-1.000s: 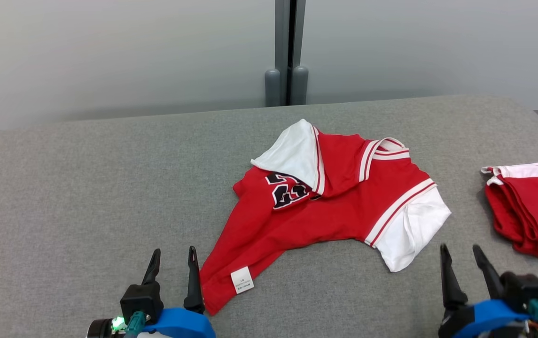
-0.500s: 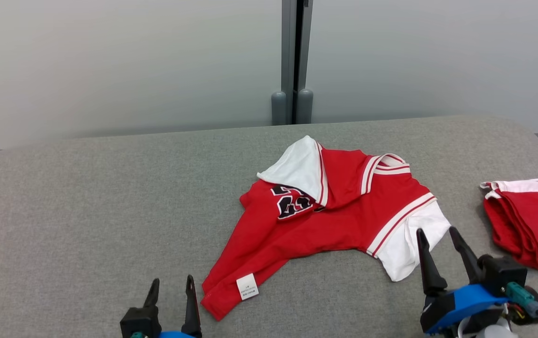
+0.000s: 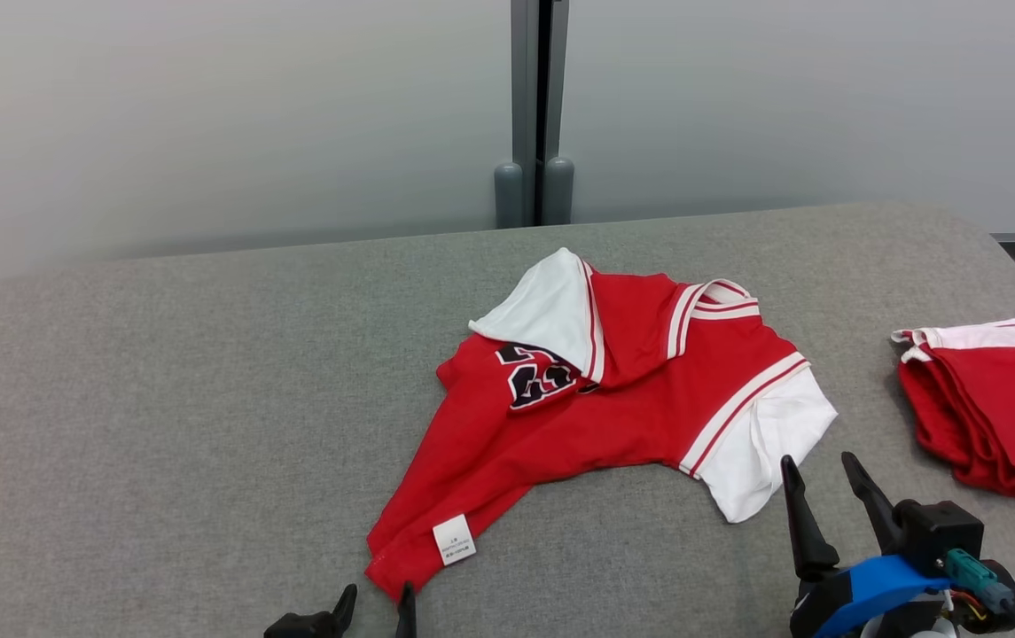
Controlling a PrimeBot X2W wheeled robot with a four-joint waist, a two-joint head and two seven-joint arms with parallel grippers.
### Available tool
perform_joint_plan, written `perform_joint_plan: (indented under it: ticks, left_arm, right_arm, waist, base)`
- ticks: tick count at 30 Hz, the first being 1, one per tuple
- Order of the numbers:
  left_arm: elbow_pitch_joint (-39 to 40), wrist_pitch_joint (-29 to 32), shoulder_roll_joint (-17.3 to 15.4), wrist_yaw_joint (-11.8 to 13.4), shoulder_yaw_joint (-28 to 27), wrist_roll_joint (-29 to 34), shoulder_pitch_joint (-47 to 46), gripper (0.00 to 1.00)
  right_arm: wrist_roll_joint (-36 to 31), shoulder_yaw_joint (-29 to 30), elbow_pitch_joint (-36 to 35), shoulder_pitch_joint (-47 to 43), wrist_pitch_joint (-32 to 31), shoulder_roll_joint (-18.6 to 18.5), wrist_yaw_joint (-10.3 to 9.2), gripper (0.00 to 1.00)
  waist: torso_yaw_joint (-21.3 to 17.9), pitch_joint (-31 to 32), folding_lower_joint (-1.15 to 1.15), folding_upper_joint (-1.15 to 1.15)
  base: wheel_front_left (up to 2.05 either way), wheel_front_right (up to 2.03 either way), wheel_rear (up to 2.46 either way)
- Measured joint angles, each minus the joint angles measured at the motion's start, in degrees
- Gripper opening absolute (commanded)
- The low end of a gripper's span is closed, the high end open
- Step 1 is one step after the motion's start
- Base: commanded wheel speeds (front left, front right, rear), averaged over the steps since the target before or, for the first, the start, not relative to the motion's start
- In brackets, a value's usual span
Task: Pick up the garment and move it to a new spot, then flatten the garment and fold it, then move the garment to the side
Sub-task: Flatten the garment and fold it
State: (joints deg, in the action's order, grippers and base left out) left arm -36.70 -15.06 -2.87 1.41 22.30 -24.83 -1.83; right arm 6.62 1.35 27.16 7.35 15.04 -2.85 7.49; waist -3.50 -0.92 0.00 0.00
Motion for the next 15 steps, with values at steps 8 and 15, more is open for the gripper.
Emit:
perform_joint_plan:
  ticks: [8,15]
  left_arm:
    - [-0.8,0.0,0.0,-0.5,1.8,-2.8,-1.2,1.0]
    - [-2.0,0.0,0.0,-1.5,2.7,-5.2,-2.3,1.0]
  right_arm:
    - [-0.2,-0.1,0.1,0.1,0.0,0.0,0.0,1.0]
    - [-0.2,-0.2,0.1,0.5,0.0,0.0,0.0,1.0]
  waist:
    - [-0.4,-0.5,0.0,0.0]
    - [-1.0,-1.3,0.0,0.0]
  base:
    - [0.0,0.0,0.0]
    - [0.0,0.0,0.0]
